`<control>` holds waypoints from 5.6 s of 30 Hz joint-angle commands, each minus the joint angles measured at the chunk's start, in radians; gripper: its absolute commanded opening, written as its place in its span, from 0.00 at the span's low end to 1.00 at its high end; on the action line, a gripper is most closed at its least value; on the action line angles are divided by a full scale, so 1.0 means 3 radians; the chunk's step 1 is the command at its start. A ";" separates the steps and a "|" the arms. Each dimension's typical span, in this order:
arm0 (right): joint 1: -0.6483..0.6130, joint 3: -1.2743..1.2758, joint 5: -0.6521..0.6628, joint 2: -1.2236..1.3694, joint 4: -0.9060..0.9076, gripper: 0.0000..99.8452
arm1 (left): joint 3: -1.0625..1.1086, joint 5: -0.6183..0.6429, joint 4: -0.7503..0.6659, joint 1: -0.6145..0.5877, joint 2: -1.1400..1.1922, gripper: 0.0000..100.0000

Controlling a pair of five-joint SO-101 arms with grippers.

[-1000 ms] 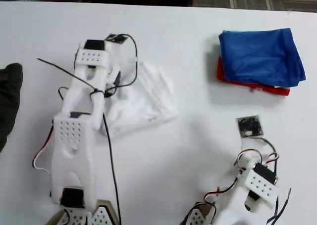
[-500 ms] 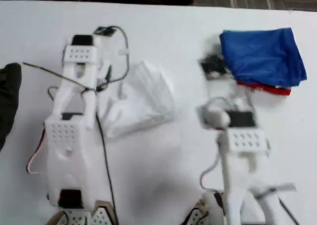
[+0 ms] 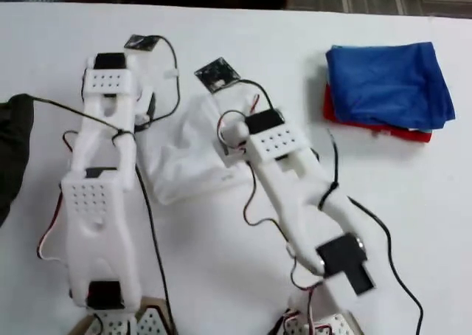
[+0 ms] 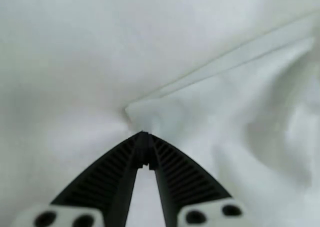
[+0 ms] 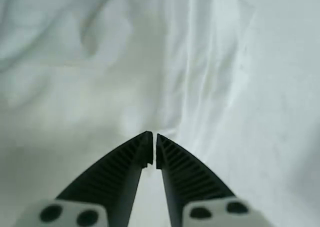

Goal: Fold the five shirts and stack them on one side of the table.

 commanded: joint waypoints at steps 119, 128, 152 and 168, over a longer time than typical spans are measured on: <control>0.0366 -0.3723 -0.0378 0.2120 0.1102 0.02 | 0.3373 -0.0026 -0.1059 0.0660 -0.2644 0.02; 0.0376 -0.3754 -0.0501 0.2918 0.0923 0.02 | 0.4181 -0.0020 -0.1678 0.0675 -0.2700 0.02; 0.0785 -0.4731 -0.0281 0.2816 0.1486 0.03 | 0.3787 -0.0051 -0.1028 0.0465 -0.3606 0.02; 0.0079 -0.4721 -0.0604 0.2841 0.2181 0.36 | 0.4227 -0.0593 -0.1166 -0.1079 -0.3964 0.06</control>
